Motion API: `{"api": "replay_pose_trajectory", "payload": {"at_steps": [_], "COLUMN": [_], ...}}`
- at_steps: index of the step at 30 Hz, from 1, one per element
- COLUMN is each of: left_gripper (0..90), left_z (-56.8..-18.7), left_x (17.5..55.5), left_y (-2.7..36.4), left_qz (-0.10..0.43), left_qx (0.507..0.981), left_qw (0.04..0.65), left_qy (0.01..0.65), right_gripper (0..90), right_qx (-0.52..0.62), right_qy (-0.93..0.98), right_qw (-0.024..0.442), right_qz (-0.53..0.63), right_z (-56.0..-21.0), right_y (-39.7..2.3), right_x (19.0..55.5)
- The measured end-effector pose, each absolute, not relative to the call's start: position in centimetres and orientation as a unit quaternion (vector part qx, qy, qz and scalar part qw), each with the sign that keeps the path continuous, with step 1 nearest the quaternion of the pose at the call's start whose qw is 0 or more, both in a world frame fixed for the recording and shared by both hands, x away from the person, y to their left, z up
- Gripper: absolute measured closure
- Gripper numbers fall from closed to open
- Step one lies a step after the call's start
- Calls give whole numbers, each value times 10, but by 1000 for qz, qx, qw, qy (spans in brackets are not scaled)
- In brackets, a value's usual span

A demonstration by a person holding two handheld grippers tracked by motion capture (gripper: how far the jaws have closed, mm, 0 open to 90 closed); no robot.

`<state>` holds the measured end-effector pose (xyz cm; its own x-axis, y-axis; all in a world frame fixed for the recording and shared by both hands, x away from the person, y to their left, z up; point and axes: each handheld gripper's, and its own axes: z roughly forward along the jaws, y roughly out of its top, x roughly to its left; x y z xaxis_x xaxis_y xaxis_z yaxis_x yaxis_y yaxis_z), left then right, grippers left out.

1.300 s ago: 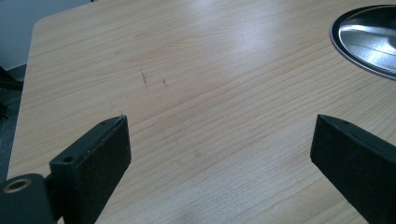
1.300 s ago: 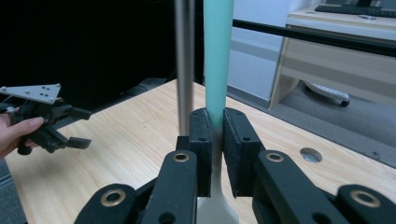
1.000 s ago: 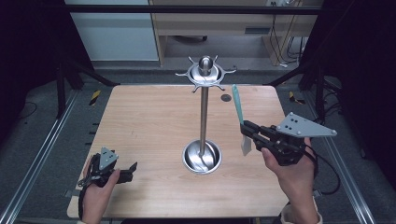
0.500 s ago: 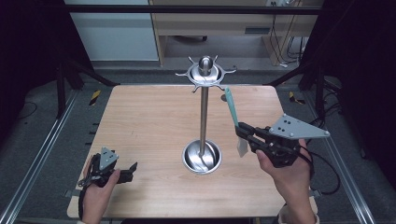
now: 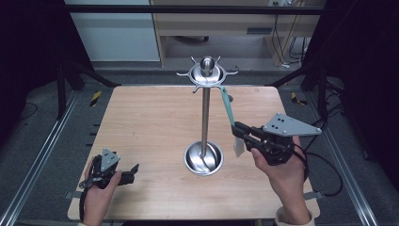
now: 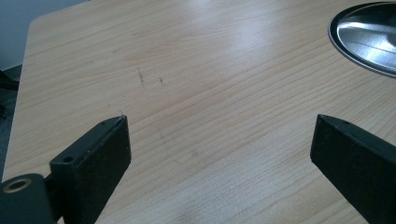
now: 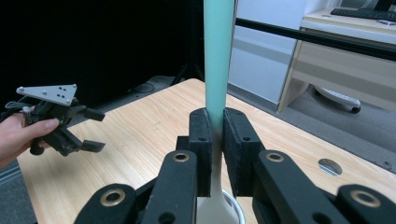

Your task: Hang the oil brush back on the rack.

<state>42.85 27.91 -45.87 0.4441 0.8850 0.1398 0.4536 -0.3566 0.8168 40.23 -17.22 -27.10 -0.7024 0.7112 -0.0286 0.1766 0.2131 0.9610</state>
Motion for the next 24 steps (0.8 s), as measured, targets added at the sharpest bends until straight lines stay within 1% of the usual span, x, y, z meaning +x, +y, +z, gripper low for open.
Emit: {"api": "replay_pose_trajectory", "payload": {"at_steps": [13, 19, 24], "left_gripper": [46, 46, 46], "left_z": [-459, -459, -459], "left_x": [429, 429, 429], "left_y": [279, 279, 279], "left_qz": [296, 296, 297], "left_qx": [769, 769, 769], "left_qw": [363, 363, 363], "left_qy": [435, 435, 434], "right_gripper": [820, 820, 820], "right_qx": [309, 311, 313], "right_qy": [723, 719, 716], "right_qw": [233, 242, 240], "right_qz": [572, 572, 577], "right_z": [-284, -285, -287], "right_y": [-160, -159, -156], "right_x": [410, 410, 412]}}
